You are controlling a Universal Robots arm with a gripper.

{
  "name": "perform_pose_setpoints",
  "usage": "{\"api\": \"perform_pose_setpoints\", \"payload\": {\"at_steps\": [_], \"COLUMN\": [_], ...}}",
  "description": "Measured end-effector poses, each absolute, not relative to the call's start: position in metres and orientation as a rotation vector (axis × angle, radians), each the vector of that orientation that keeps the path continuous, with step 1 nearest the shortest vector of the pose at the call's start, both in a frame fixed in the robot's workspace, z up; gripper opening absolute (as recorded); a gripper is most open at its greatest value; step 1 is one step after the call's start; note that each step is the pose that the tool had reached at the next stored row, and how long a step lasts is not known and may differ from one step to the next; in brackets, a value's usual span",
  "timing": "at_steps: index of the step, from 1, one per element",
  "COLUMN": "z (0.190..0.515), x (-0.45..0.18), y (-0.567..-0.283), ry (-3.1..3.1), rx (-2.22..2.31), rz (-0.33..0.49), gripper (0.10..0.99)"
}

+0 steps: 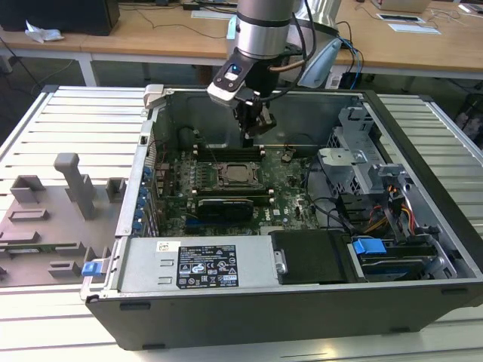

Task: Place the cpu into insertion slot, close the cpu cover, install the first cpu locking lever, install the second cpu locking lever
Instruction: 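Install the first cpu locking lever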

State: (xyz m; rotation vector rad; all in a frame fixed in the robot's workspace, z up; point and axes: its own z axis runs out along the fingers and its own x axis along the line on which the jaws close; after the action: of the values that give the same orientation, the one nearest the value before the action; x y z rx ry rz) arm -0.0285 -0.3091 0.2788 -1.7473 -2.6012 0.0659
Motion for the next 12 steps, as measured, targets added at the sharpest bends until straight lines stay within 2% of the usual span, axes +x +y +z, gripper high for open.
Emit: {"api": "perform_pose_setpoints", "payload": {"at_steps": [12], "z": [0.2789], "x": [-0.0285], "y": [-0.3091], "ry": [-2.877], "rx": [-1.260], "rz": [0.067], "gripper": [0.106]}}
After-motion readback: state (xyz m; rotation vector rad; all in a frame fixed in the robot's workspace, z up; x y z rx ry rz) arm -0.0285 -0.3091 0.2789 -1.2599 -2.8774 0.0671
